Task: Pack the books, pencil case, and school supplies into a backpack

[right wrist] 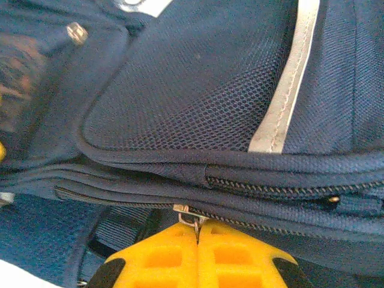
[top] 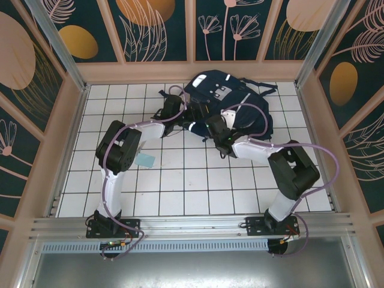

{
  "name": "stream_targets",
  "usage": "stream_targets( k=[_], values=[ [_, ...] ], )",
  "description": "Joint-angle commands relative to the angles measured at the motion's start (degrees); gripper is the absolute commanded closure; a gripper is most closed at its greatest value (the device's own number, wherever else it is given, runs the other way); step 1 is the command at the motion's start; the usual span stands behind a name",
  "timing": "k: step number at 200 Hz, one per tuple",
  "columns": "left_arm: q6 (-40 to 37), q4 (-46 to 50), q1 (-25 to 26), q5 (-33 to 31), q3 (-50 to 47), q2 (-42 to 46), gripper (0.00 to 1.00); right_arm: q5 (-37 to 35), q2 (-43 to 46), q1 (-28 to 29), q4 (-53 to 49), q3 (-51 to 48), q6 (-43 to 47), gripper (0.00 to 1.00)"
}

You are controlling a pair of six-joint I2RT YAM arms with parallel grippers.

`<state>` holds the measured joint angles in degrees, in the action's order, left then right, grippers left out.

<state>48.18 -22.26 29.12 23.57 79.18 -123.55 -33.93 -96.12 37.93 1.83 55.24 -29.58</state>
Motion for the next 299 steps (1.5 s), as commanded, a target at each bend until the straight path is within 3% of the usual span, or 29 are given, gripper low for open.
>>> stream_targets(
  k=[1,39,63,100,124,146,162,183,206,223,247,299],
  values=[
    [2.0,7.6,-0.2,4.0,0.7,3.6,0.02,13.5,9.6,-5.1,7.3,-2.5,3.9,1.0],
    [2.9,8.1,-0.2,4.5,1.6,6.4,0.01,28.6,11.7,-12.0,11.1,-5.5,5.3,1.0],
    [1.5,11.4,-0.2,3.0,3.7,4.5,0.01,37.2,11.3,-16.8,8.1,-4.8,6.9,1.0],
    [4.8,8.5,-0.2,5.5,1.7,5.0,0.01,48.2,11.6,-20.2,2.3,-3.7,9.0,1.0],
    [9.9,3.4,-0.2,6.7,-3.7,9.0,0.01,54.8,11.2,-20.7,0.6,-2.9,7.7,1.0],
    [19.5,-7.1,0.0,8.2,-12.0,12.5,0.01,58.9,10.4,-20.5,0.5,-2.0,6.4,1.0],
    [23.5,-12.1,0.2,8.7,-16.0,13.5,0.01,56.3,10.4,-20.1,-2.2,-1.0,7.6,1.0],
    [23.0,-12.2,0.3,7.9,-16.9,13.0,0.01,47.4,11.3,-19.1,-6.3,-1.1,6.5,1.0],
    [21.6,-11.0,0.3,8.0,-14.8,10.1,0.01,38.1,11.6,-16.6,-7.8,-3.0,0.1,0.77],
    [21.6,-11.2,0.3,8.2,-13.6,8.4,0.01,31.7,10.6,-13.1,-6.9,-4.5,-3.6,0.69],
    [22.3,-12.7,0.3,8.7,-14.2,8.0,0.02,26.1,7.5,-9.8,-5.0,-3.8,-6.0,0.67],
    [20.6,-12.4,0.3,8.0,-17.2,10.8,0.01,15.1,0.2,-9.1,-10.8,2.6,-7.9,0.66]
  ],
)
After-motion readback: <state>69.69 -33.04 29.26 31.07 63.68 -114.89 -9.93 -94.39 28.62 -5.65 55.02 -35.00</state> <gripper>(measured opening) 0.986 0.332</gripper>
